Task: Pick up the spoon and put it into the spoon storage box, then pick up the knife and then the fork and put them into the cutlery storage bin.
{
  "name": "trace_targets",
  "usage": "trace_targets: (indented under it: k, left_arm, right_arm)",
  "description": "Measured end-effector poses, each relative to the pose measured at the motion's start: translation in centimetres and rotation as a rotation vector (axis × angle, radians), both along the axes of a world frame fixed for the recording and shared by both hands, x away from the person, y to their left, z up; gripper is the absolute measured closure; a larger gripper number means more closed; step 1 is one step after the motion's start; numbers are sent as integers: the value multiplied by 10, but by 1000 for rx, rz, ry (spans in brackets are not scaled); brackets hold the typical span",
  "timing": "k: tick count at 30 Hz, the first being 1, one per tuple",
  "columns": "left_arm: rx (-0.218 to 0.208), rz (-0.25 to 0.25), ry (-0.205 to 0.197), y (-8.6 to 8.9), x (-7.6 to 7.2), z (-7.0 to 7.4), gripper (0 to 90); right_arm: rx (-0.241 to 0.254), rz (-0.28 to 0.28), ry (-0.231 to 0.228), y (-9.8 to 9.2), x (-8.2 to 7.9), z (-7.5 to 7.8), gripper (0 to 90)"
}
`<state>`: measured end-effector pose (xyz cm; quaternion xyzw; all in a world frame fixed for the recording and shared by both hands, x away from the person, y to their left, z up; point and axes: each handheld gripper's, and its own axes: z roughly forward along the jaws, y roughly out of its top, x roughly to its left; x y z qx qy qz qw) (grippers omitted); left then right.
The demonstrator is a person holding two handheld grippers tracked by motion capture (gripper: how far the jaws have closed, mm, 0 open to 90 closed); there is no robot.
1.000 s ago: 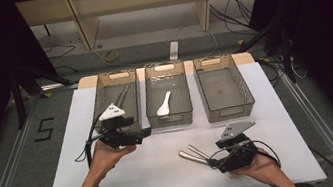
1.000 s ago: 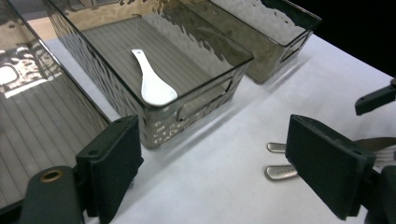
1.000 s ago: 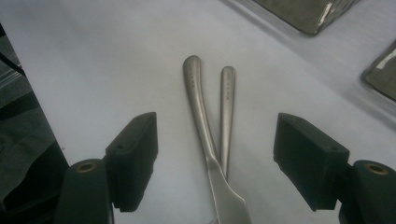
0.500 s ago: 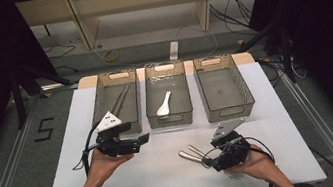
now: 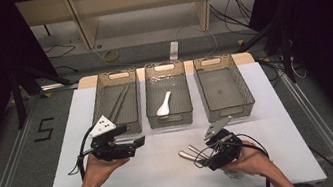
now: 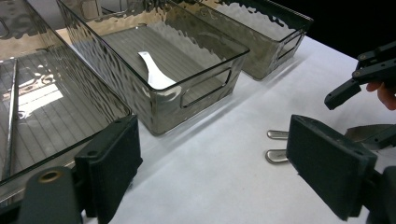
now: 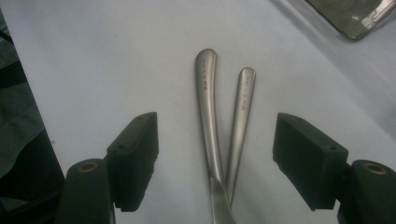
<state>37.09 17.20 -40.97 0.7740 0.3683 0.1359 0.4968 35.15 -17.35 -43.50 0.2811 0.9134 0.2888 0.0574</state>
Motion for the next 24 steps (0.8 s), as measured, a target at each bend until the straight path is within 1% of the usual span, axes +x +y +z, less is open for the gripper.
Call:
trace_targets:
  k: [2,5,6,7,8,10,11,12,14,15,16,17,19,20,21,22,23,24]
  left_arm:
    - [8,1,-11,1,-1,-1,170]
    - [8,4,-10,3,-2,-2,163]
    - [4,3,-10,3,-3,-2,163]
    - [0,5,-12,4,-3,-2,163]
    - [-2,6,-12,5,-4,-2,162]
    - [-6,9,-11,6,-5,-2,162]
    - [-6,10,-11,7,-5,-2,161]
    - [-2,12,-14,7,-6,-2,162]
    - [-5,16,-15,7,-7,-2,161]
    - [-6,16,-14,8,-7,-2,160]
    - [-4,18,-15,8,-7,-2,160]
    - [-4,20,-15,8,-7,-2,160]
    - [-7,22,-16,8,-8,-2,160]
    - [-5,22,-18,8,-9,-2,160]
    - [-4,22,-19,9,-9,-2,160]
    - [-4,24,-22,9,-10,-2,160]
    - [-5,29,-22,9,-10,-2,160]
    - [-8,31,-21,9,-10,-2,160]
  right_arm:
    - [-12,3,7,2,1,-1,320]
    - [-32,12,17,4,3,-2,320]
    - [-36,1,29,5,2,-3,320]
    - [-54,21,22,5,3,-4,320]
    - [-61,23,30,6,4,-4,320]
    - [-72,31,29,7,4,-5,320]
    - [-75,33,37,7,5,-6,320]
    - [-82,39,35,7,5,-6,322]
    - [-98,37,51,8,6,-6,326]
    - [-96,41,45,9,6,-7,326]
    - [-102,37,57,10,6,-7,326]
    - [-104,42,51,11,7,-8,326]
    - [-113,45,59,12,7,-8,327]
    - [-122,58,61,13,8,-8,329]
    - [-123,52,66,14,8,-9,330]
    - [-131,67,57,14,9,-9,331]
    - [-139,55,70,16,9,-9,334]
    - [-146,62,71,16,9,-10,340]
